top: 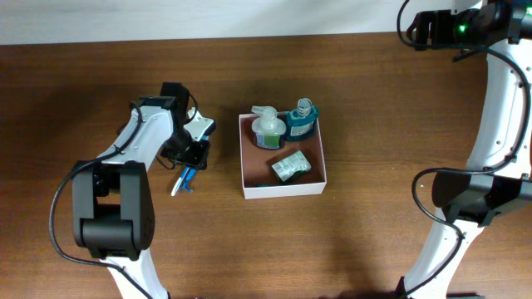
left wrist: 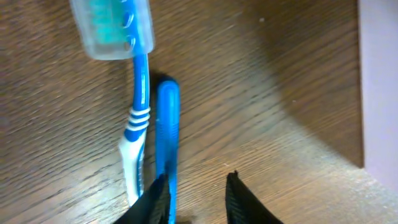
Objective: Pack container
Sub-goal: 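Lower the left gripper onto the blue razor handle and close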
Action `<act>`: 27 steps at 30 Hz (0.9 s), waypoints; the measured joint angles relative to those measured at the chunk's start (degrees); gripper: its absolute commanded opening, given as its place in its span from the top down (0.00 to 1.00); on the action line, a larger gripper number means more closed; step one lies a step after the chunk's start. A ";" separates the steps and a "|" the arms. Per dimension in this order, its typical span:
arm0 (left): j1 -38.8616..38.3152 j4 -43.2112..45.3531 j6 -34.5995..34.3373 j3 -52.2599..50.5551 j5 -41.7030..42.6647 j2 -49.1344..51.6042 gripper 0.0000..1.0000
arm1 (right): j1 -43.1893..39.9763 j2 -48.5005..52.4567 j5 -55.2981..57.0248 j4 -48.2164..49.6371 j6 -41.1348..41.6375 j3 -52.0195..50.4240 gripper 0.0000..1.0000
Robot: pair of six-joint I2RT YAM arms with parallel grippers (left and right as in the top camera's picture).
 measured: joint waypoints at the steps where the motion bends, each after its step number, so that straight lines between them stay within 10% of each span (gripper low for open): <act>1: 0.00 0.00 0.00 0.00 -0.37 0.00 0.69 | 0.00 0.00 0.00 0.00 0.00 0.00 0.01; 27: 0.00 2.73 0.00 0.00 -3.34 0.00 0.68 | 0.00 0.00 0.00 0.00 0.02 0.00 0.01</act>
